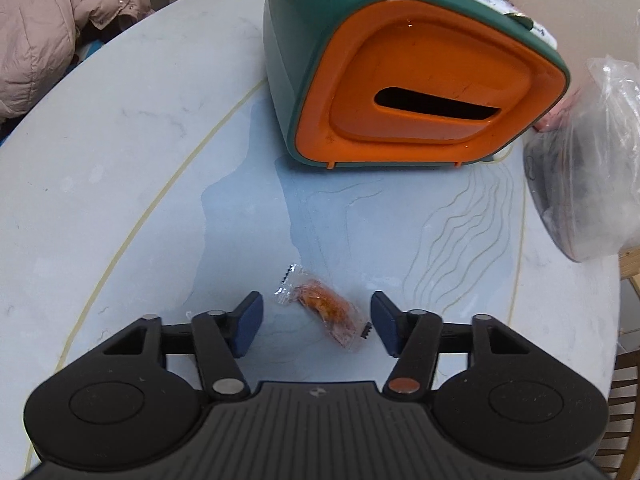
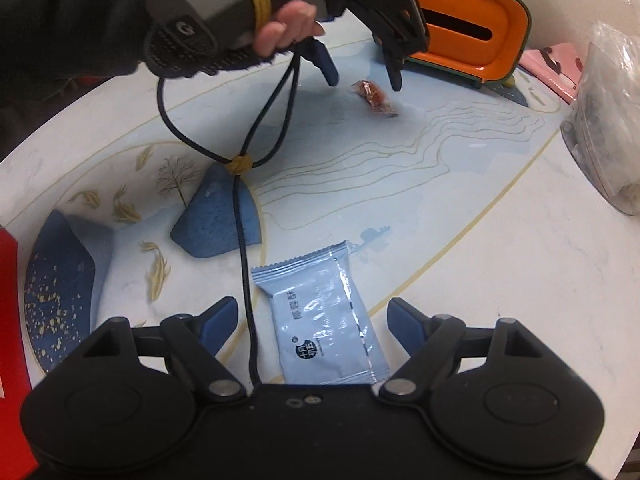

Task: Organize snacks
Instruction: 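Grasp small orange candy with left tool while right tool grasps white-blue packet, then carry orange candy and white-blue packet over the white box, then lower both items into the box and open both tools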

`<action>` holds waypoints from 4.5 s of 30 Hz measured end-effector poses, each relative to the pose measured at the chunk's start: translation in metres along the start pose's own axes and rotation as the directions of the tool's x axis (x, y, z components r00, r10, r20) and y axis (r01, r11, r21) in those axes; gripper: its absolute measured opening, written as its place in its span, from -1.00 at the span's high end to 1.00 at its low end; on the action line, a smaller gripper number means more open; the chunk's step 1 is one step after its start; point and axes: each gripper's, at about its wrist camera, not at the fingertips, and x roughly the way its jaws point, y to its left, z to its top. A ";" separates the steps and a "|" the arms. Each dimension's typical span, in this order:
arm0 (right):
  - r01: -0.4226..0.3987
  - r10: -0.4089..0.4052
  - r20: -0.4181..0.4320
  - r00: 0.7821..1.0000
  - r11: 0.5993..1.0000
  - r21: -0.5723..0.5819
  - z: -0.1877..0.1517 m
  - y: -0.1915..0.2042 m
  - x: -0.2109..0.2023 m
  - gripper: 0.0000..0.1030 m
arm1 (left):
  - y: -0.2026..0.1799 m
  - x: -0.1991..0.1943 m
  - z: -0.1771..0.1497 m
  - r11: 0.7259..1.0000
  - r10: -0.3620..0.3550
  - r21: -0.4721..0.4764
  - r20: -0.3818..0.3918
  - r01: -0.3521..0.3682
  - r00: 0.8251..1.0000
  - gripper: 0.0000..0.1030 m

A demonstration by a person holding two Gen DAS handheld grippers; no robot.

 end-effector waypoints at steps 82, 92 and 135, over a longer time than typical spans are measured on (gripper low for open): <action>0.002 -0.065 0.137 0.988 0.909 0.416 -0.045 0.233 -0.239 0.09 | 0.147 -0.352 -0.257 0.882 -0.170 0.431 -0.090 0.192 0.981 0.77; -0.021 -0.039 0.116 0.992 0.877 0.481 -0.069 0.277 -0.228 0.09 | 0.188 -0.342 -0.314 0.876 -0.143 0.435 -0.178 0.209 0.973 0.77; 0.155 -0.140 -0.069 0.988 0.853 0.498 -0.106 0.341 -0.147 0.08 | 0.227 -0.287 -0.413 0.827 -0.051 0.548 -0.145 0.123 0.988 0.77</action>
